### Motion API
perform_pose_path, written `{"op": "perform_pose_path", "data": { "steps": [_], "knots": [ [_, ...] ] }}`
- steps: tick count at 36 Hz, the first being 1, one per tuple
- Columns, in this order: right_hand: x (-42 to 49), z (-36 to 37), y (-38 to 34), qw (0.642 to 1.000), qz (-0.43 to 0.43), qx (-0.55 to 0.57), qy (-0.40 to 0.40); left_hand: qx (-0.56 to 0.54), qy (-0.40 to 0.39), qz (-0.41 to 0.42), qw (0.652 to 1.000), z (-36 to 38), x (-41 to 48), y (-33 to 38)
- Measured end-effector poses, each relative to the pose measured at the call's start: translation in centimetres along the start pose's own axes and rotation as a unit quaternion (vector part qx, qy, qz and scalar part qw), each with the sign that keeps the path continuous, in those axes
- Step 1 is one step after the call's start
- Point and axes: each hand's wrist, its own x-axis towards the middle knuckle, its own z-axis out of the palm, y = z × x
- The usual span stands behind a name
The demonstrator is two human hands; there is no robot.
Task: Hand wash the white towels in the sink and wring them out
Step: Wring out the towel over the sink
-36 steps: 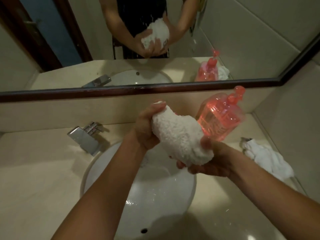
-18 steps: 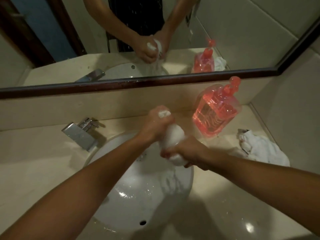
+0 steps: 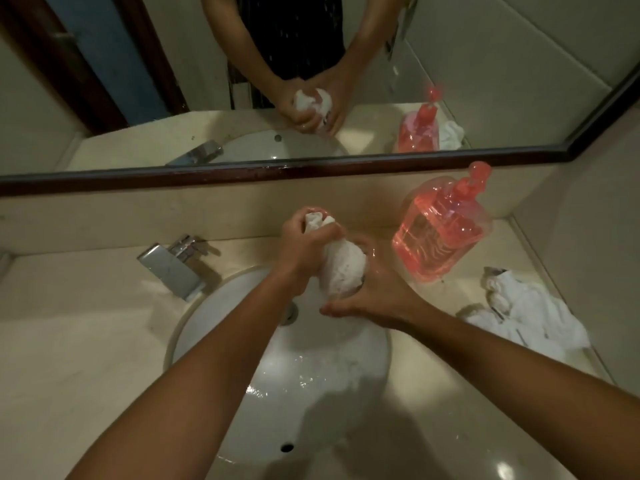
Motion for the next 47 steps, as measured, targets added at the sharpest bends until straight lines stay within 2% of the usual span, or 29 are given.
{"op": "perform_pose_path", "data": {
  "steps": [4, 9, 11, 14, 16, 19, 22, 24, 26, 29, 30, 32, 34, 35, 37, 39, 44, 47],
  "knots": [
    [-0.5, -0.9, -2.0, 0.999, -0.033, -0.008, -0.031, -0.1, 0.008, -0.01, 0.995, 0.0, -0.5, 1.4],
    [-1.7, -0.9, -3.8, 0.984, -0.108, -0.142, -0.005, -0.155, -0.004, 0.037, 0.987, -0.3, -1.9, 3.3],
    [-1.3, -0.6, -3.8, 0.974, -0.131, -0.186, 0.019, -0.139, 0.055, 0.043, 0.988, 0.1, -2.2, 3.5],
    [-0.2, -0.3, -4.3, 0.972, -0.1, -0.209, 0.031, -0.054, 0.148, 0.062, 0.986, 0.3, -2.0, 3.3],
    [0.2, -0.1, -4.6, 0.978, -0.072, -0.194, 0.018, -0.008, 0.171, 0.07, 0.983, 0.2, -1.8, 3.5],
    [0.3, -0.2, -5.5, 0.992, -0.032, -0.117, -0.025, 0.057, 0.162, 0.06, 0.983, 0.0, -1.6, 4.5],
    [0.7, -0.5, -6.0, 0.999, 0.006, -0.008, -0.045, 0.097, 0.071, -0.004, 0.993, -1.0, -1.0, 5.8],
    [0.8, -0.6, -6.0, 0.988, 0.037, 0.13, -0.077, 0.044, -0.023, 0.012, 0.999, -2.3, -0.8, 6.8],
    [0.7, -1.0, -5.7, 0.936, 0.079, 0.318, -0.131, -0.043, -0.057, 0.044, 0.996, -3.8, -0.7, 6.7],
    [0.0, -1.3, -5.6, 0.786, 0.092, 0.538, -0.29, -0.186, -0.114, 0.021, 0.976, -4.7, -0.3, 4.9],
    [-0.1, -1.1, -5.4, 0.737, 0.079, 0.577, -0.342, -0.232, -0.161, 0.008, 0.959, -4.7, 0.1, 4.2],
    [-0.4, -0.2, -5.3, 0.67, 0.063, 0.618, -0.408, -0.291, -0.268, -0.008, 0.918, -4.2, 0.3, 3.8],
    [-0.7, 0.8, -5.3, 0.63, 0.065, 0.642, -0.432, -0.313, -0.352, -0.003, 0.882, -3.8, 0.4, 4.1],
    [-0.8, 1.2, -5.0, 0.625, 0.058, 0.647, -0.432, -0.306, -0.368, -0.002, 0.878, -3.7, 0.5, 4.5],
    [-0.9, 1.1, -4.5, 0.635, 0.052, 0.652, -0.412, -0.271, -0.345, -0.009, 0.899, -3.7, 0.9, 5.4],
    [-0.7, 0.3, -4.2, 0.655, 0.064, 0.644, -0.391, -0.254, -0.321, -0.022, 0.912, -3.8, 1.1, 6.0],
    [-1.2, -1.5, -4.6, 0.69, 0.096, 0.606, -0.384, -0.251, -0.302, -0.055, 0.918, -3.2, 0.8, 6.6],
    [-1.8, -3.3, -5.4, 0.741, 0.087, 0.537, -0.392, -0.286, -0.321, -0.044, 0.902, -2.6, 0.2, 7.0]
  ]
}}
